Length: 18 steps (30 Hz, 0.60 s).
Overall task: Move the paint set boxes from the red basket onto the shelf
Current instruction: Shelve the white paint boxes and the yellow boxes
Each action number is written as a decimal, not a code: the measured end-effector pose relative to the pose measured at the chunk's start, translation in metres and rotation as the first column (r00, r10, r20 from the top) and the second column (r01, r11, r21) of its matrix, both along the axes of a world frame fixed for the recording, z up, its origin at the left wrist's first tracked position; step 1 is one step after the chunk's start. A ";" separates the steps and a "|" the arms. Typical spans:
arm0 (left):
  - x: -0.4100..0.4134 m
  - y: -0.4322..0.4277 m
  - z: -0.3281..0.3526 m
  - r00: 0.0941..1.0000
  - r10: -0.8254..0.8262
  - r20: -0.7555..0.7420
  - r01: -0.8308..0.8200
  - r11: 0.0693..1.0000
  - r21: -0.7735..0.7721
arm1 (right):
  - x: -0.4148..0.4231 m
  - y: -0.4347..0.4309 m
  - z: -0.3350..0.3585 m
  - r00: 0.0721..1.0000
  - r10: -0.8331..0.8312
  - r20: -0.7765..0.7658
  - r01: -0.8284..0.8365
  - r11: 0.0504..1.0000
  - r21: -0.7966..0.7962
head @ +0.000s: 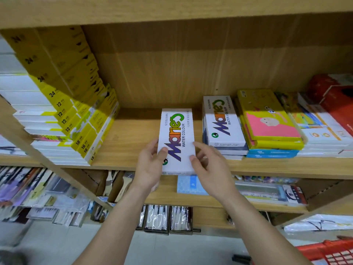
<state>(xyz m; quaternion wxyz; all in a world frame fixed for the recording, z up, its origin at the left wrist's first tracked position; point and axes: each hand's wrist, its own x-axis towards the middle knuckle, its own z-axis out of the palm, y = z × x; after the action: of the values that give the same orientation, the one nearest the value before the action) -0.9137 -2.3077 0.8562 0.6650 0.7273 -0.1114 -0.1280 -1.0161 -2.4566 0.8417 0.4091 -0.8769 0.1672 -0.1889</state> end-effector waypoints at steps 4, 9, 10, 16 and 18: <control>0.008 -0.037 0.031 0.999 -0.045 0.021 0.047 0.995 -0.083 | -0.011 -0.029 0.026 0.970 -0.155 0.186 0.161 0.987 -0.017; 0.013 -0.110 0.042 0.995 -0.088 0.040 0.088 0.996 -0.006 | -0.021 -0.069 0.043 0.969 -0.230 0.084 0.245 0.894 -0.376; 0.011 -0.121 0.039 0.994 -0.097 0.056 0.096 0.995 0.018 | -0.021 -0.074 0.043 0.966 -0.256 0.040 0.244 0.849 -0.469; 0.013 -0.128 0.011 0.947 -0.201 0.251 0.088 0.913 0.398 | -0.028 -0.102 0.035 0.926 -0.375 0.034 0.328 0.758 -0.564; 0.012 -0.124 0.010 0.932 -0.302 0.201 0.197 0.886 0.419 | -0.032 -0.108 0.029 0.914 -0.405 -0.007 0.333 0.762 -0.555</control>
<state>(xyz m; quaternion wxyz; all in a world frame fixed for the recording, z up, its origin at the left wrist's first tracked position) -0.9016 -2.4317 0.8658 0.4632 0.8351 -0.2635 -0.1363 -1.0483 -2.5651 0.8706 0.0869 -0.9161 0.3018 -0.2492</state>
